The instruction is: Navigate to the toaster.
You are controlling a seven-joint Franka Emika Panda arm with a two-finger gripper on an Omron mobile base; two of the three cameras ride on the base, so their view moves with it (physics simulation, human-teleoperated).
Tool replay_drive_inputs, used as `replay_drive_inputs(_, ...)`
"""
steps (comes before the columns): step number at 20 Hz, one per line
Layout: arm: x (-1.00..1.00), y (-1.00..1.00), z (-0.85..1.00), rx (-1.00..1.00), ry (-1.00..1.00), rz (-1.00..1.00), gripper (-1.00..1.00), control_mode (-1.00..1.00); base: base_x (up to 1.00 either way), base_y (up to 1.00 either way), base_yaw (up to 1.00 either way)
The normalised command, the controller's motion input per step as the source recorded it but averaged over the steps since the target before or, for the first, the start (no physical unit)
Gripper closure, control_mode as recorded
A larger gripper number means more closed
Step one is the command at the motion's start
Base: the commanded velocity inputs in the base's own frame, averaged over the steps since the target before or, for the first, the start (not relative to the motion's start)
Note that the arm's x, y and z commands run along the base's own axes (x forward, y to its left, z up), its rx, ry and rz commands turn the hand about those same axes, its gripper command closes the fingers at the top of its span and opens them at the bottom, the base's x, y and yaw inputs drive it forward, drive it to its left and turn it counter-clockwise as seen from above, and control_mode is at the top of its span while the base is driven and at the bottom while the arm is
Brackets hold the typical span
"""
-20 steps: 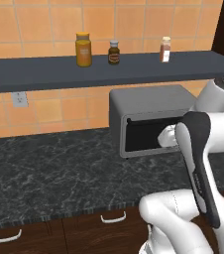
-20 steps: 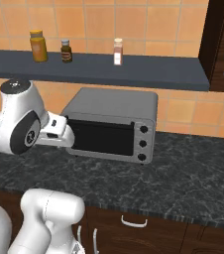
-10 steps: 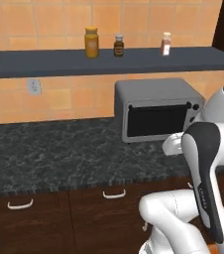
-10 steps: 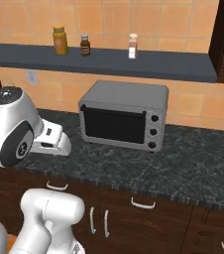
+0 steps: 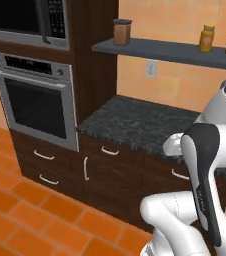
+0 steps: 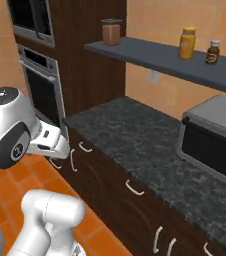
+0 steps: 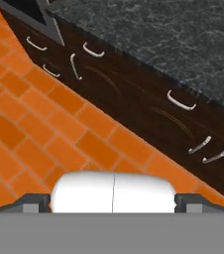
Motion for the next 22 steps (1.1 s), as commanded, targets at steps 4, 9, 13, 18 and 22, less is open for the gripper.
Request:
replay_drive_inputs(4, 0.00, 0.00, 0.00, 0.00, 0.00, 0.00, -1.00, 1.00, -0.31, 0.20, 1.00)
replay_drive_inputs(9, 0.00, 0.00, 0.00, 0.00, 0.00, 0.00, -1.00, 1.00, -0.29, 0.15, 1.00)
replay_drive_inputs(13, 0.00, 0.00, 0.00, 0.00, 0.00, 0.00, -1.00, 1.00, -0.25, 0.01, 1.00)
replay_drive_inputs(18, 0.00, 0.00, 0.00, 0.00, 0.00, 0.00, -1.00, 1.00, -0.21, 0.00, 1.00)
replay_drive_inputs(22, 0.00, 0.00, 0.00, 0.00, 0.00, 0.00, -1.00, 1.00, -0.21, 0.00, 1.00)
